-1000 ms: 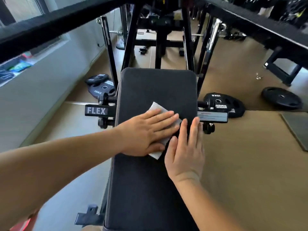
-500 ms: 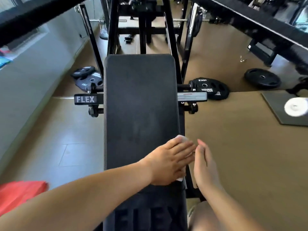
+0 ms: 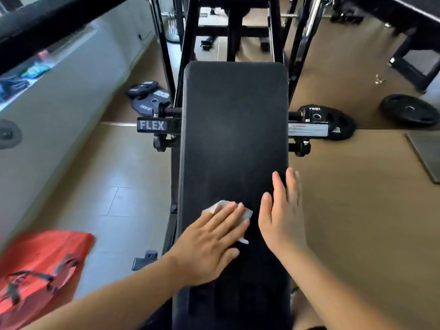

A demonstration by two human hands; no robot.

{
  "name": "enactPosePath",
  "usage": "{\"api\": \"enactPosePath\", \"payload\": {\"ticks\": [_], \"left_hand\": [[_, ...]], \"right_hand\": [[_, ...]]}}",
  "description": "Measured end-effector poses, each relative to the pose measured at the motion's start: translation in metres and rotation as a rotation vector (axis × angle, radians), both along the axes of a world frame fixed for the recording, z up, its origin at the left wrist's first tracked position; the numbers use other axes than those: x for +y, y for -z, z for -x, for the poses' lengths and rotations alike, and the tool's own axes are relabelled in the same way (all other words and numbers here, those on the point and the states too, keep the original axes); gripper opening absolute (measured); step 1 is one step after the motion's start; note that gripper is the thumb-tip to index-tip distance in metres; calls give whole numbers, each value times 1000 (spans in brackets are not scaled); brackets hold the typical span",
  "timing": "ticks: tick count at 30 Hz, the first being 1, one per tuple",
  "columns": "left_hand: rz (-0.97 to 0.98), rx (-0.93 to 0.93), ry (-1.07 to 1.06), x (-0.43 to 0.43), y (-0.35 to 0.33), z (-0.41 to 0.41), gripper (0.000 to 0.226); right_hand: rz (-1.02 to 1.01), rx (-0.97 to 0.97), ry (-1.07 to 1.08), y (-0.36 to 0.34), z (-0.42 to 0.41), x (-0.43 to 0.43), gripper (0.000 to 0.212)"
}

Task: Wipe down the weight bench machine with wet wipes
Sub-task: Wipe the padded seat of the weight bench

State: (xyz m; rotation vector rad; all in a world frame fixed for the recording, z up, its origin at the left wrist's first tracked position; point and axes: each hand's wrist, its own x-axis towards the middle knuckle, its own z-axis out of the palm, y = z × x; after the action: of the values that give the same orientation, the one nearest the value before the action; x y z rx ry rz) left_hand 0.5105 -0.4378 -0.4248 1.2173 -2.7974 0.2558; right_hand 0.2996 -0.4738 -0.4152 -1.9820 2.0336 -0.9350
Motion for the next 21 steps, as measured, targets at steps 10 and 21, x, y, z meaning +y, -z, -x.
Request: {"api": "enactPosePath", "payload": {"ticks": [10, 21], "left_hand": [[62, 158, -347, -68, -28, 4, 70], [59, 45, -299, -93, -49, -17, 77]], "right_hand": [[65, 85, 6, 15, 3, 4, 55], [-68, 110, -11, 0, -7, 11, 60]]}}
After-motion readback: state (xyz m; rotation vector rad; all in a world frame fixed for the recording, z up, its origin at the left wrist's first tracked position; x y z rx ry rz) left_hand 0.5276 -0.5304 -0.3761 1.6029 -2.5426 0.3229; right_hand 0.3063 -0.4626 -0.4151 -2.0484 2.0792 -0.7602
